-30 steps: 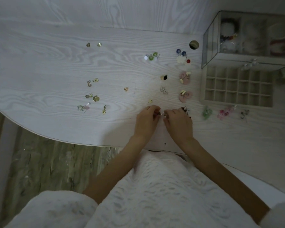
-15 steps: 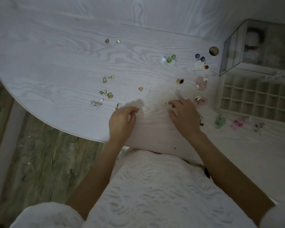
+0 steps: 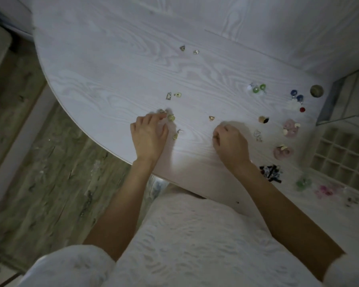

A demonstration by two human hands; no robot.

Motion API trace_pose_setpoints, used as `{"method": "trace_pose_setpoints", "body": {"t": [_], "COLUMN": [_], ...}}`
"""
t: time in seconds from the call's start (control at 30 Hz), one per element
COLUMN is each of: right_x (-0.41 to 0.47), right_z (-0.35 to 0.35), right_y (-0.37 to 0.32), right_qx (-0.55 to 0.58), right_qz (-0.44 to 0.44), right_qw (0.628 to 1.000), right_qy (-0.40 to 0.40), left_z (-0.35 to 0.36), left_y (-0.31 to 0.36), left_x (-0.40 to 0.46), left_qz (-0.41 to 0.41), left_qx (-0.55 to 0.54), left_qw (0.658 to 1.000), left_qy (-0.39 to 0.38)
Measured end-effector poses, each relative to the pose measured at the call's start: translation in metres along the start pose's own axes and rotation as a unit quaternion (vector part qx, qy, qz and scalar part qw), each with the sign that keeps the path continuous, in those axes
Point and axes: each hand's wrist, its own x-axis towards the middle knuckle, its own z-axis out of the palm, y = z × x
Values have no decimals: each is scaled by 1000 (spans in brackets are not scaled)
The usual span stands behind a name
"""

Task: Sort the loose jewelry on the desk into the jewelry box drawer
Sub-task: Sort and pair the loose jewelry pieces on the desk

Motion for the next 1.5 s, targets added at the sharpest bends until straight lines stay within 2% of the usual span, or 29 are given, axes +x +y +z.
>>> {"method": "trace_pose_setpoints", "body": {"t": [0.1,0.2,0.43,0.7,0.97,1.2,1.37,1.5], "right_x": [5,7,10,10,10,9,7,7], "right_z": [0,0,-2,5,3,4,3,2], "right_y": [0,4,5,8,8,9,10,13], "right_qx": [10,17,5,0,10,-1,-2,-8], "right_qz": [10,19,1,-42,-55,-61,-39,-28], "right_qw": [1000,999,998,999,998,998,999,1000], "right_qy": [-17,-43,-68,-28,-15,3,-3,-4], "left_z": [2,9,11,11,10,9,9,12], "left_y": [6,6,2,-8,-10,-4,6,1], "left_x": [22,32,37,36,43,51,58,57], "left_qz": [2,38,63,51,99,158,173,207], "left_qx": [40,71,48,28,-13,33,73,80], "left_qw": [999,995,995,997,993,984,975,970], "left_qy": [-33,-64,-64,-58,-71,-75,-121,-103]}}
